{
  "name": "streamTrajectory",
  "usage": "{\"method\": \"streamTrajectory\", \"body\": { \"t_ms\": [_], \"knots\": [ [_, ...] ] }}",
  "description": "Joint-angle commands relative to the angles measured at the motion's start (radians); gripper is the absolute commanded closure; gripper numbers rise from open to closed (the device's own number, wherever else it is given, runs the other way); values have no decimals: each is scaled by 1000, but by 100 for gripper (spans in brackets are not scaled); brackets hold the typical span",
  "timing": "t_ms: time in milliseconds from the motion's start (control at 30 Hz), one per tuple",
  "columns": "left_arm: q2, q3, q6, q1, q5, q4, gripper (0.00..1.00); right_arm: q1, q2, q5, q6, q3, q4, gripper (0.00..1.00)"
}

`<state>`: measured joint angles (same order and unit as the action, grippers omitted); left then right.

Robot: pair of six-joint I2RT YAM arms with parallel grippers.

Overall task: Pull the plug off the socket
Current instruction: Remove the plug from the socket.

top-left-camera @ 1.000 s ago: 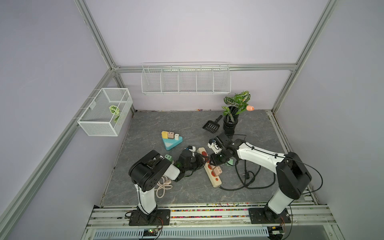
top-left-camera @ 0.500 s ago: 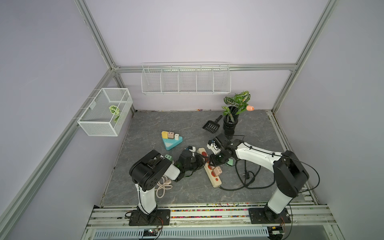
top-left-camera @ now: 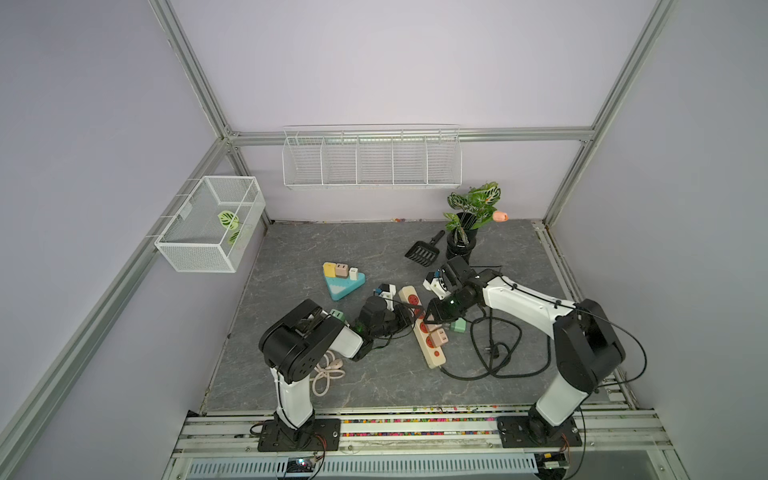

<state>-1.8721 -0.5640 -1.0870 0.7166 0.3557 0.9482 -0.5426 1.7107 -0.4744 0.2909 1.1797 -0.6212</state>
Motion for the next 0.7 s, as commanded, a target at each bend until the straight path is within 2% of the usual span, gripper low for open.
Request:
{"method": "streamTrajectory", "body": {
  "t_ms": [0, 67, 267, 400, 567, 667],
  "knots": [
    [-100, 101, 129, -46, -74, -270, 100, 70, -92, -24, 14, 50, 7, 100],
    [-108, 95, 131, -48, -80, -290, 100, 43, -95, 29, 6, 55, -13, 100],
    [-105, 64, 149, -48, -90, -351, 100, -129, -50, 246, -29, 136, -135, 100],
    [-113, 62, 147, -48, -89, -357, 100, -140, -38, 337, -34, 209, -221, 100],
    [-129, 65, 151, -48, -98, -358, 100, -48, -116, 240, -15, 192, -188, 100],
    [-152, 71, 146, -53, -81, -322, 100, -39, -144, 206, -12, 191, -184, 100]
  ]
}}
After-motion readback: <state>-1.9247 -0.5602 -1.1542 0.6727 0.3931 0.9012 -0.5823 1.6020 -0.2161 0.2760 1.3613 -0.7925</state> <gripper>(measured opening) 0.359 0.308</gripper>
